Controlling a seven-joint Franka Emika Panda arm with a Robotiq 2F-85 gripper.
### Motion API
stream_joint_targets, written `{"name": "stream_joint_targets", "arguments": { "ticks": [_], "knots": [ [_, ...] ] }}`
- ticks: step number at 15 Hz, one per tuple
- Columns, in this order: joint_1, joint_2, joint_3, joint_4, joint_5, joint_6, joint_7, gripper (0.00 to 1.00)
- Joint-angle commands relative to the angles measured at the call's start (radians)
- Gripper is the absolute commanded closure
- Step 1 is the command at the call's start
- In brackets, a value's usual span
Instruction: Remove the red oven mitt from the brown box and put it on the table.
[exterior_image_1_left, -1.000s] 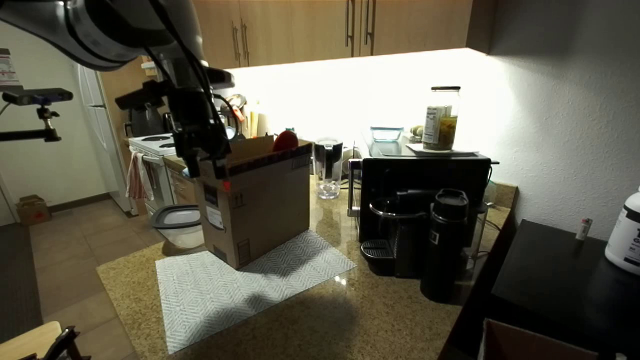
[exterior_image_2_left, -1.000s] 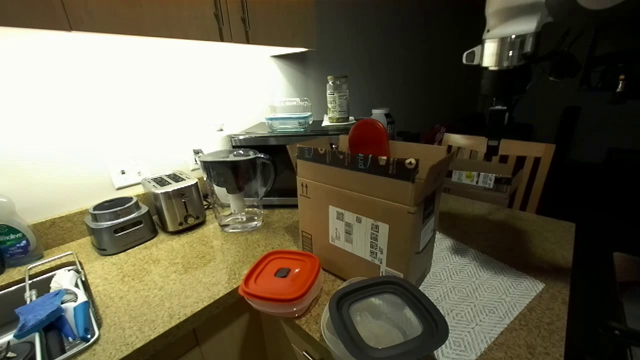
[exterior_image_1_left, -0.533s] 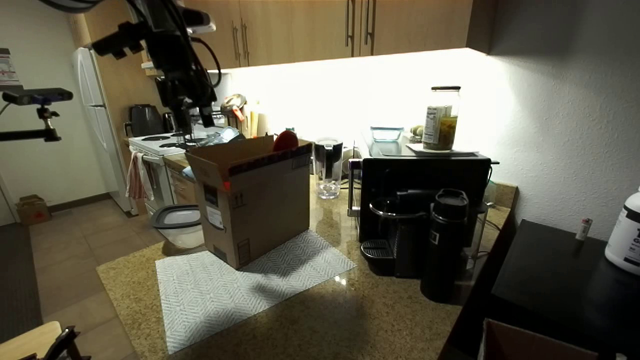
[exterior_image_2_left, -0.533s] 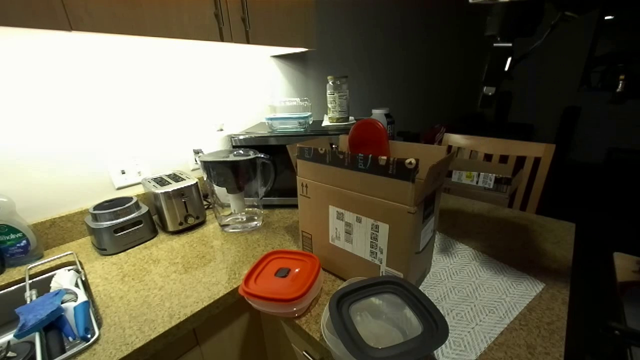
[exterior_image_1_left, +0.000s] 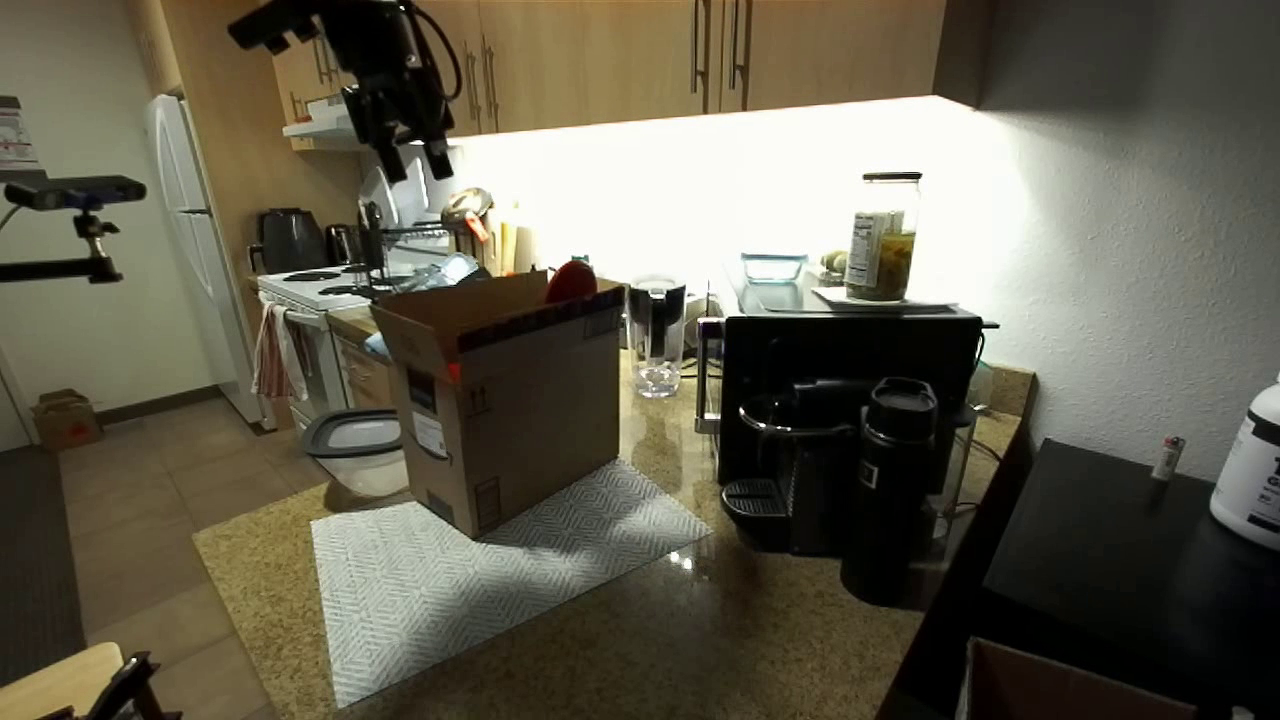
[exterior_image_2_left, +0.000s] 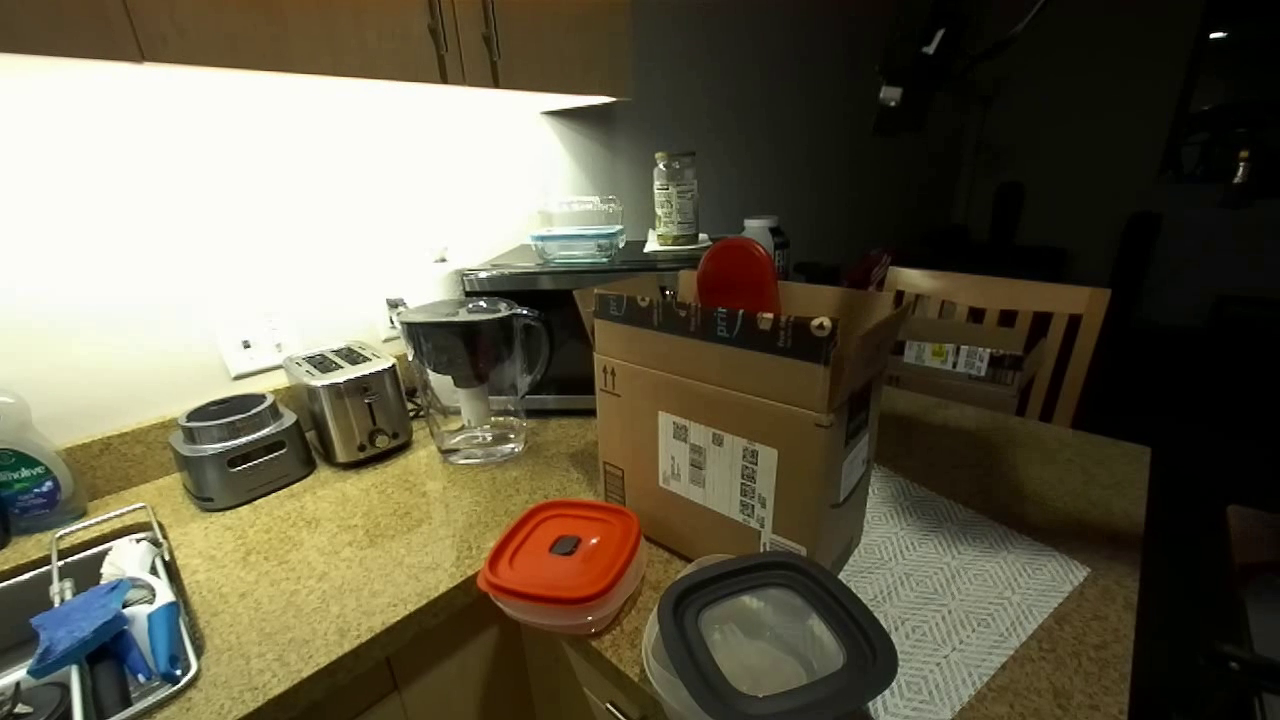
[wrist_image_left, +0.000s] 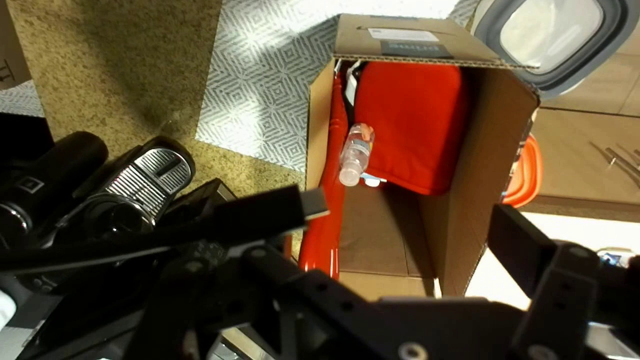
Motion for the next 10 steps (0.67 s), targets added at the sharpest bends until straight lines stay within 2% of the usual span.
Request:
{"name": "stream_joint_targets", "arguments": {
  "ticks": [1, 5, 10],
  "knots": [
    [-0.001, 0.114, 0.020, 0.144, 0.009, -0.063, 0.074, 0.00],
    [0.003, 0.189, 0.029, 0.231, -0.025, -0.061, 0.132, 0.00],
    [0.007, 0.256, 0.027, 0.287, -0.120, -0.020, 0.178, 0.00]
  ]
}}
